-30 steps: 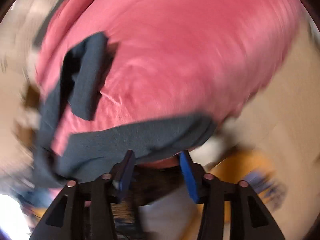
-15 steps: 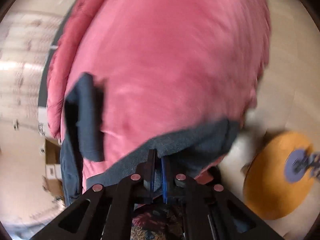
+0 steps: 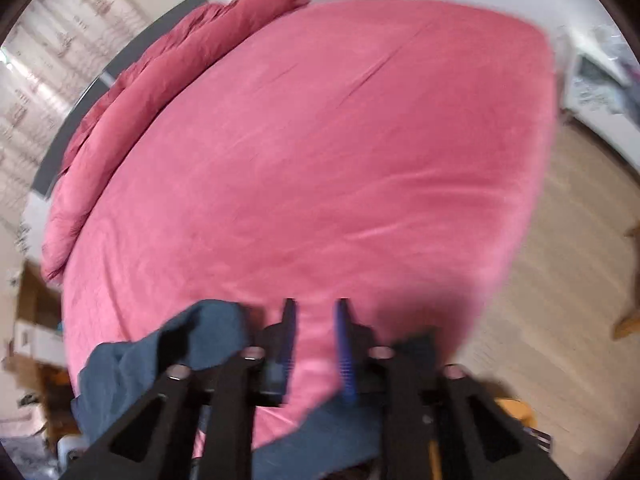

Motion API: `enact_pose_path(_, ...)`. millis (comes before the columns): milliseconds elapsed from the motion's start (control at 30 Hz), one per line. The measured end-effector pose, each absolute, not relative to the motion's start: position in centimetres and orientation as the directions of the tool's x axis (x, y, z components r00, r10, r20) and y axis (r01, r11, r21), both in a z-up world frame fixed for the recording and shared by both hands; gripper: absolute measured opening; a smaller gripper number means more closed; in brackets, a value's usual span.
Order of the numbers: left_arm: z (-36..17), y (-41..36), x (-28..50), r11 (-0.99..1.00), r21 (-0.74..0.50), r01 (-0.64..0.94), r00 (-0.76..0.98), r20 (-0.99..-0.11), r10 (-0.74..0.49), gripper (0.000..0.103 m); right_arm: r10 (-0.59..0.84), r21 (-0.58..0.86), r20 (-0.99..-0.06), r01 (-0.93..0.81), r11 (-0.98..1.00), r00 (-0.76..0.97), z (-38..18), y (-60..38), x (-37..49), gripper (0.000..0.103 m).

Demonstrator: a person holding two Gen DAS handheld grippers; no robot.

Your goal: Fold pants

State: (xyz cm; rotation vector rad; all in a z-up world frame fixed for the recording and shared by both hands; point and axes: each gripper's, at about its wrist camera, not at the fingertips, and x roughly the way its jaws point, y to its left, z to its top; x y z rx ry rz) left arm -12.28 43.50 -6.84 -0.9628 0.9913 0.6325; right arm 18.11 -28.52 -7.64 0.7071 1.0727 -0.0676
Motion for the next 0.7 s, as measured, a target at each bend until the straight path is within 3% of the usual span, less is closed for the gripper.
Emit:
enact_pose_path(67, -6.9, 43.3, -12.0, 0.460, -0.351, -0.816, 0.415, -0.909, 0.044, 0.011, 0.470, 0.663, -0.723, 0.318, 0.677, 0.506, -8.9, -26.3, 18.6, 0.039)
enact_pose_path(200, -6.7, 43.2, -11.8, 0.490, -0.314, -0.813, 0.383, -0.923, 0.044, 0.021, 0.626, 0.804, -0.590, 0.304, 0.511, 0.509, -11.0, -23.9, 20.0, 0.064)
enact_pose_path(333, -6.1, 42.9, -12.0, 0.548, -0.280, -0.788, 0.356, -0.934, 0.036, 0.033, 0.485, 0.631, -0.763, 0.329, 0.703, 0.427, -10.8, -22.5, 23.0, 0.065)
enact_pose_path(400, -6.0, 42.8, -12.0, 0.576, -0.235, -0.783, 0.325, -0.944, 0.057, 0.043, 0.411, 0.546, -0.814, 0.303, 0.781, 0.410, -9.5, -22.6, 25.1, 0.065)
enact_pose_path(500, -5.4, 42.4, -12.2, 0.629, -0.171, -0.759, 0.297, -0.950, 0.099, 0.050, 0.284, 0.390, -0.879, 0.234, 0.891, 0.382, -7.4, -21.8, 28.0, 0.065)
enact_pose_path(700, -2.7, 42.0, -12.6, 0.662, -0.184, -0.726, 0.389, -0.905, 0.175, 0.058, 0.286, 0.301, -0.952, 0.165, 0.939, 0.111, -12.0, -20.2, 31.8, 0.065)
